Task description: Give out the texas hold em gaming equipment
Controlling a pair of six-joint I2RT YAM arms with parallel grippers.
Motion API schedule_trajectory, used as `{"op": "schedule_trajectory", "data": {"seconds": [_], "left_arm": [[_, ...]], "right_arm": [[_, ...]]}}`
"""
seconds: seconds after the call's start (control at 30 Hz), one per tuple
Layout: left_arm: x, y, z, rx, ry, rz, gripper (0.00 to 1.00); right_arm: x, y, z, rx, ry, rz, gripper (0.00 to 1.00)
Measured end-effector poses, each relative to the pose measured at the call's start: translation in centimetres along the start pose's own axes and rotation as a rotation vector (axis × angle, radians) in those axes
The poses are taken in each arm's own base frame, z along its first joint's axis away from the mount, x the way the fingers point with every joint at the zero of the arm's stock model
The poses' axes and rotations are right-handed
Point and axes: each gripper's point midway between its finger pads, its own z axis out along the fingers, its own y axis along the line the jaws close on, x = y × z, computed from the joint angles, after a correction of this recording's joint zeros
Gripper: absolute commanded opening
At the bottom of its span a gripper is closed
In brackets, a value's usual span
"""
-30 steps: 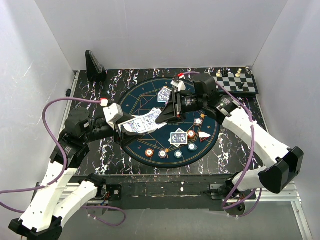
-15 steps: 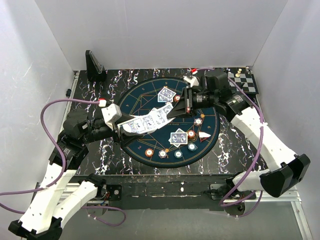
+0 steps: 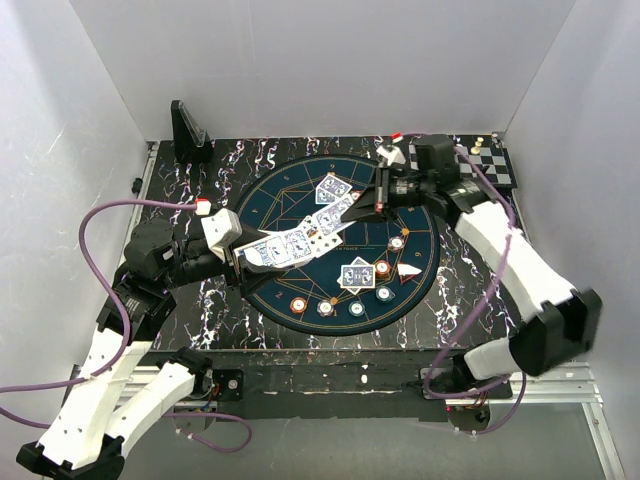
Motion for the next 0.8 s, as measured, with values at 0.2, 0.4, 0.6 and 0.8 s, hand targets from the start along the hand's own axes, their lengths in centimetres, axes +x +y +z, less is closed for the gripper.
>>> {"op": "schedule_trajectory", "data": {"seconds": [0.2, 0.4, 0.6, 0.8], "left_arm": [[0.0, 0.0, 0.0, -0.001, 0.001, -0.001, 0.00], [0.0, -0.1, -0.1, -0.001, 0.001, 0.008, 0.00], [0.0, -0.1, -0.2, -0.001, 0.003, 0.013, 0.00], [0.0, -0.1, -0.2, -0.001, 0.002, 0.016, 0.00]], "right_arm": [[-2.8, -12.9, 7.8, 0.203, 0.076, 0.145, 0.01], [-2.3, -24.6, 12.9, 0.393, 0.158, 0.281, 0.01], [-4.0, -25.1, 13.9, 0.420, 0.127, 0.225, 0.01], [-4.4, -25.5, 14.3, 0.469, 0.115, 0.179, 0.01]]}}
